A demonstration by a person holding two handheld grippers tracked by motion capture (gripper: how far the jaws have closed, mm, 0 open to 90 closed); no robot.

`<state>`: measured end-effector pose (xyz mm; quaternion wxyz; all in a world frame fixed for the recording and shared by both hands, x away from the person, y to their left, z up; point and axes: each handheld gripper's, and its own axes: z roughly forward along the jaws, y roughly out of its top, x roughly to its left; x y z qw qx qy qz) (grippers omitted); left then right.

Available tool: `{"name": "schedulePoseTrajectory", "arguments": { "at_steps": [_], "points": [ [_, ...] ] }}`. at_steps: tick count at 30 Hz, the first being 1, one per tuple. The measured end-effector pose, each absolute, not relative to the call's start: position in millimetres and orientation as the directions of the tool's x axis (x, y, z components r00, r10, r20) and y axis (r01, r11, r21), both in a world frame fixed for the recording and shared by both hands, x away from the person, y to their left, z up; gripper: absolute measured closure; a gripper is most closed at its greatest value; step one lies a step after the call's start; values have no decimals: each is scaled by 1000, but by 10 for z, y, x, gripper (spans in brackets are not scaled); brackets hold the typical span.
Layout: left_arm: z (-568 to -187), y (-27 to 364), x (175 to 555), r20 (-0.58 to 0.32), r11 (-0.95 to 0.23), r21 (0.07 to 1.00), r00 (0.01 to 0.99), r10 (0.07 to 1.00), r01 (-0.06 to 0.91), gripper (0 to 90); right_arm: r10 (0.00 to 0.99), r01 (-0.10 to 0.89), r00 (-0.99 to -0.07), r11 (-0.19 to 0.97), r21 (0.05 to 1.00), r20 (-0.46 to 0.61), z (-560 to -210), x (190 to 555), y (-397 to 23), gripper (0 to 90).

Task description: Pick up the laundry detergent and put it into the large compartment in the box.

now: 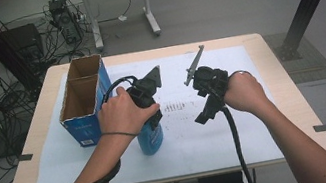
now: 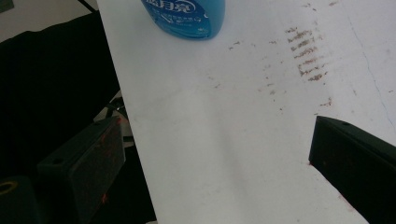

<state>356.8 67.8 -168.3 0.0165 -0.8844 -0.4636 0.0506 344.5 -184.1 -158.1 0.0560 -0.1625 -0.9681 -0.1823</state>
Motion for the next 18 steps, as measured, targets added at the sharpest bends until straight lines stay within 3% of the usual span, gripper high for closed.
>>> {"name": "schedulePoseTrajectory", "arguments": {
  "at_steps": [18],
  "points": [
    [-1686,657,3566,-68,-570,-81,566,822,818,371,296,334,-942,880,338,162,-1565,3445,-1836,34]
  ]
}}
